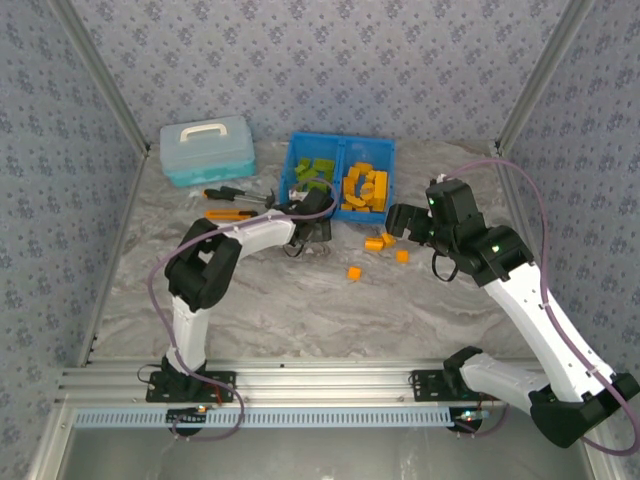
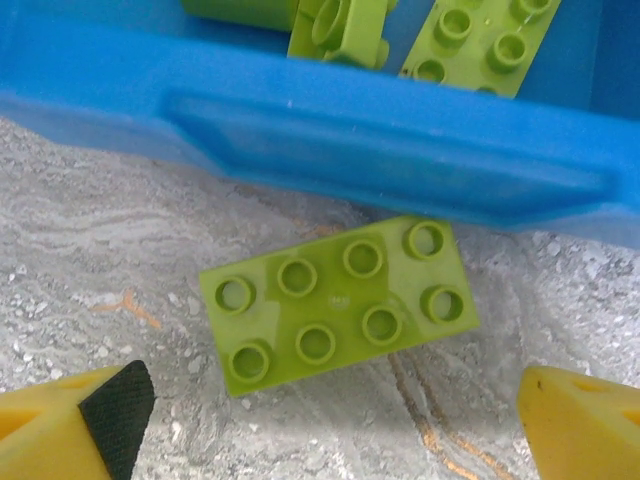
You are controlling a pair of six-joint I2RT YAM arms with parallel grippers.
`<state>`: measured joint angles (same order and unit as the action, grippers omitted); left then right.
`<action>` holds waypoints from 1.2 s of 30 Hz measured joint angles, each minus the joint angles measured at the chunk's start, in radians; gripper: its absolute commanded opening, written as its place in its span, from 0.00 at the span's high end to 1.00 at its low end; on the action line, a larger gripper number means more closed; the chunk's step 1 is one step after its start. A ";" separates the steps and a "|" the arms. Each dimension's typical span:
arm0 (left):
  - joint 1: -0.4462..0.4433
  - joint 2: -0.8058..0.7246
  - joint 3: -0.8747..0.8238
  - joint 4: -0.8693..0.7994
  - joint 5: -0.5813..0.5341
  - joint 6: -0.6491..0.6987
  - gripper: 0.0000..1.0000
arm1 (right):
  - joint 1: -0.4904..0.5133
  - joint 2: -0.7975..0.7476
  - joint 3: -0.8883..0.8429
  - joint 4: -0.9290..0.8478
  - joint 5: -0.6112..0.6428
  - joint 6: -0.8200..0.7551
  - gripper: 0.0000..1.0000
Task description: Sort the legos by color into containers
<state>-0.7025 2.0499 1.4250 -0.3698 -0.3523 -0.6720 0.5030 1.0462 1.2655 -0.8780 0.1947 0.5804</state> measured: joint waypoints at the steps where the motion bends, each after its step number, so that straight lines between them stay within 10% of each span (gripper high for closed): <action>1: 0.002 0.006 0.005 0.007 -0.001 0.002 0.09 | 0.000 0.000 0.000 -0.002 0.000 0.000 0.00; 19: 0.025 0.052 0.012 0.037 0.012 -0.019 0.37 | 0.013 0.000 0.000 -0.015 0.005 0.000 0.00; 36: 0.025 -0.251 -0.005 -0.050 0.043 0.035 0.40 | 0.030 0.000 0.000 -0.012 0.012 0.008 0.00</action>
<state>-0.6777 1.7988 1.4200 -0.4194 -0.3096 -0.6365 0.5327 1.0462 1.2659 -0.8898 0.2066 0.5888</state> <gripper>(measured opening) 0.629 0.999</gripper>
